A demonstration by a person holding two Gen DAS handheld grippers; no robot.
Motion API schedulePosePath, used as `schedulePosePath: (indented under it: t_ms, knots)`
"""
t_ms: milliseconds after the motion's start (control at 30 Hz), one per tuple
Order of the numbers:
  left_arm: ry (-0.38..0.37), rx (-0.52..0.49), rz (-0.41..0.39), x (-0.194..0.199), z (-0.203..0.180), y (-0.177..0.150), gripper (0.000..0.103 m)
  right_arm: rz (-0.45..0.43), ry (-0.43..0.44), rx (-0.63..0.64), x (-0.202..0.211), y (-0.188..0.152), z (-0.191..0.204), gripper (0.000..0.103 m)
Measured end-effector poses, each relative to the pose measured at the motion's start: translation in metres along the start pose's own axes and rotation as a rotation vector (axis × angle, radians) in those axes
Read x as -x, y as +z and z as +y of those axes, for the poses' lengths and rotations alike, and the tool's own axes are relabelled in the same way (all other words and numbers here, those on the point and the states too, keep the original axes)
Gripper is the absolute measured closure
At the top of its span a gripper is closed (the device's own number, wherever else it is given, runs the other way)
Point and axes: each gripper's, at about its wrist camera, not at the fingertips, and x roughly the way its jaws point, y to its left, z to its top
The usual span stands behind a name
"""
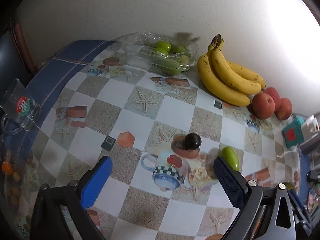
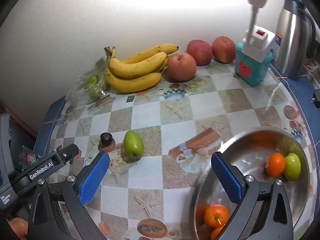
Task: Organize fruits
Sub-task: 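Move the right gripper around the green pear while the left approaches the dark plum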
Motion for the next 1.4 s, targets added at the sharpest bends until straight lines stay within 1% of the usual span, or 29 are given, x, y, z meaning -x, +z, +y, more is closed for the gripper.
schedulePosePath:
  t_ms: [200,500,667,833,1100,1300,1400]
  knots:
    - [-0.010,0.021,0.021,-0.017,0.001,0.006,0.001,0.016,-0.012,0.043,-0.019,0.004,0.009,0.001]
    - [-0.007,0.022,0.037,-0.033,0.001,0.011,0.001,0.043,-0.023,0.087,-0.040,0.008,0.020,0.002]
    - [-0.019,0.035,0.040,-0.039,0.002,0.013,0.001,0.055,-0.022,0.098,-0.049,0.009,0.023,0.002]
    - [-0.031,0.035,0.047,-0.046,-0.001,0.013,0.002,0.060,-0.019,0.094,-0.056,0.011,0.024,0.009]
    - [-0.059,0.018,0.053,-0.058,-0.010,0.015,0.006,0.087,-0.013,0.096,-0.073,0.010,0.027,0.009]
    - [-0.087,0.029,0.067,-0.071,-0.010,0.015,0.008,0.102,-0.007,0.113,-0.085,0.010,0.032,0.009]
    - [-0.098,0.027,0.068,-0.077,-0.011,0.014,0.010,0.111,-0.011,0.126,-0.090,0.008,0.035,0.020]
